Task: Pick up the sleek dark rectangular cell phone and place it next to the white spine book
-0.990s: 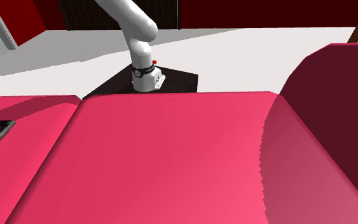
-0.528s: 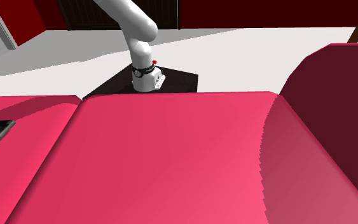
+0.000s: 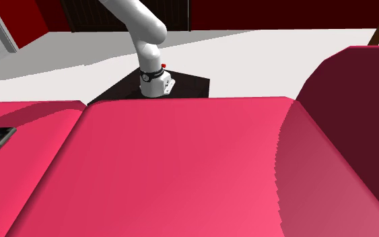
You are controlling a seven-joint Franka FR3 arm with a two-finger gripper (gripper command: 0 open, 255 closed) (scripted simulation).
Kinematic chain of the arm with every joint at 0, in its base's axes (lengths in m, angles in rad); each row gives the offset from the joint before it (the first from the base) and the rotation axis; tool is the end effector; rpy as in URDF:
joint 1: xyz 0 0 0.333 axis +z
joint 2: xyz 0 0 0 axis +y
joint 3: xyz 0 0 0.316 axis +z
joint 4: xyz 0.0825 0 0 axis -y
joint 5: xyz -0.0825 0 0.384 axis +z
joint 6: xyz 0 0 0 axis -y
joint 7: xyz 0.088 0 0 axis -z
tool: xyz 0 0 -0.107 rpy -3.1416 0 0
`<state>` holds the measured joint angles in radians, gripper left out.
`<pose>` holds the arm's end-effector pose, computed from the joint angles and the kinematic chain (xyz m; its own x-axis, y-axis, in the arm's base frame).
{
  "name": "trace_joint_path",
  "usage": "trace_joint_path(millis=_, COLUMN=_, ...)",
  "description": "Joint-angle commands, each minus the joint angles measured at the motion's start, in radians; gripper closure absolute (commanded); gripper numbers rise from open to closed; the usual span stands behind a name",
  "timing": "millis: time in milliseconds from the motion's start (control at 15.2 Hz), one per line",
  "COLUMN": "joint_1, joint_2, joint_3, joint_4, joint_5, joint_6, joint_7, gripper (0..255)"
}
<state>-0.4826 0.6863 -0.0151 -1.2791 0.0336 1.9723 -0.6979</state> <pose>0.6517 -0.3486 0.3474 0.9817 0.1893 0.0191 0.1896 -0.9818 -0.0120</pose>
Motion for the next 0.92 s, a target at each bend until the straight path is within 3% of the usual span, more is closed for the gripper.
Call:
trace_joint_path(millis=0, joint_1=0.0, joint_2=0.0, joint_3=0.0, joint_4=0.0, joint_5=0.0, joint_6=0.0, joint_7=0.0, gripper=0)
trace_joint_path(millis=198, joint_1=0.0, joint_2=0.0, joint_3=0.0, joint_4=0.0, joint_5=0.0, joint_6=0.0, joint_7=0.0, gripper=0)
trace_joint_path(millis=462, joint_1=-0.002, joint_2=-0.03, joint_3=-0.001, joint_4=0.079, joint_5=-0.001, joint_6=-0.108, joint_7=0.001, gripper=0)
trace_joint_path(millis=858, joint_1=-0.002, joint_2=-0.03, joint_3=-0.001, joint_4=0.079, joint_5=-0.001, joint_6=-0.108, joint_7=0.001, gripper=0)
